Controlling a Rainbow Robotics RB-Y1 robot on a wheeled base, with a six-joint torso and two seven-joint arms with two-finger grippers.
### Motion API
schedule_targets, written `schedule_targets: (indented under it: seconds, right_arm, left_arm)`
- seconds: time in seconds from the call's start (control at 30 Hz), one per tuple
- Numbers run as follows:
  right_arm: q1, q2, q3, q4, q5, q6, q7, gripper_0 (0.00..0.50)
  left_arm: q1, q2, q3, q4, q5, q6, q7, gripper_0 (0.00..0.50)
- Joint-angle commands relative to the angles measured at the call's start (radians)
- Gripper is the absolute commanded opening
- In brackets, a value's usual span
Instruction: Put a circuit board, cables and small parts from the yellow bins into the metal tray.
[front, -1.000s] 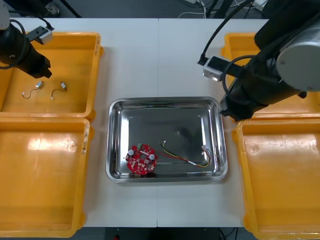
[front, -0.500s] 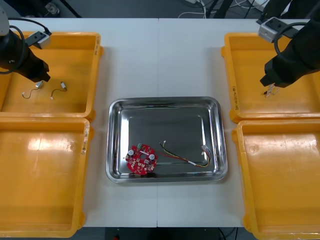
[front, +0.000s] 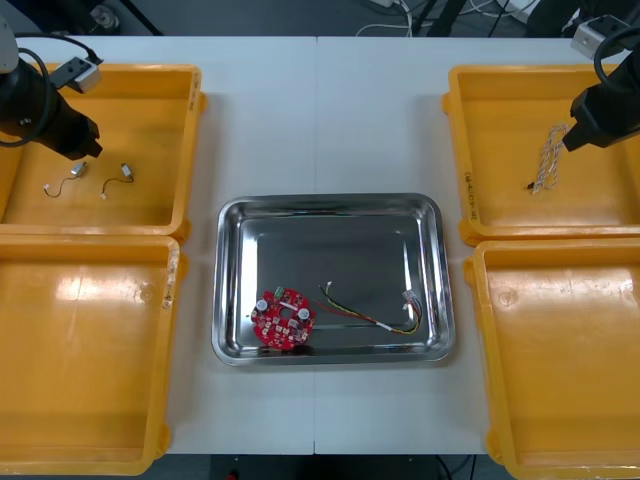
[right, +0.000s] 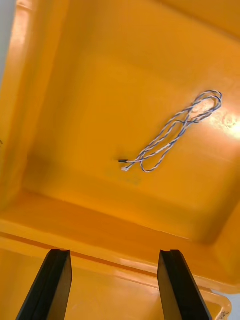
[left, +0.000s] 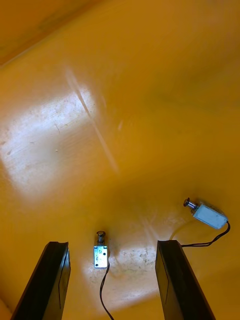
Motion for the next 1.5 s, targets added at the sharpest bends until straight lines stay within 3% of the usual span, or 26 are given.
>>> schedule_targets:
  seconds: [0.03,0.43,0.6,1.0,1.17,1.37,1.4,1.43,1.5]
  right_arm:
    - [-0.094,-0.008,-0.057,0.077,0.052,0.004,-0.039,0.500]
    - [-0.186,0.068,-0.129,0.271,0.250,0.004,-0.088,0.500]
    - [-0.186,0.118,-0.144,0.271,0.328,-0.017,-0.205,0.500]
    - [-0.186,0.167,-0.146,0.346,0.408,-0.144,-0.297,0.500]
    - [-0.190,0.178,-0.152,0.398,0.426,-0.213,-0.306,0.500]
    - [-0.216,0.186,-0.183,0.491,0.430,-0.291,-0.312,0.500]
    - [-0.222,0.187,-0.184,0.510,0.428,-0.305,-0.312,0.500]
    - [-0.225,0.186,-0.184,0.525,0.425,-0.320,-0.312,0.500]
    - [-0.227,0.189,-0.184,0.537,0.423,-0.339,-0.312,0.500]
  left_arm:
    - [0.000,0.017,-0.014,-0.013,0.010,-0.022,-0.186,0.500]
    - [0.049,0.021,-0.014,-0.013,0.015,-0.065,-0.217,0.500]
    - [0.074,0.021,-0.014,-0.013,0.015,-0.088,-0.232,0.500]
    - [0.109,0.021,-0.014,-0.013,0.015,-0.123,-0.251,0.500]
    - [0.123,0.021,-0.014,-0.013,0.015,-0.143,-0.251,0.469]
    - [0.132,0.019,-0.013,-0.008,0.015,-0.148,-0.251,0.360]
    - [0.132,0.019,-0.013,-0.007,0.016,-0.148,-0.251,0.296]
    - [0.132,0.021,-0.014,0.000,0.018,-0.148,-0.251,0.183]
    - [0.132,0.021,-0.014,0.006,0.021,-0.149,-0.251,0.005]
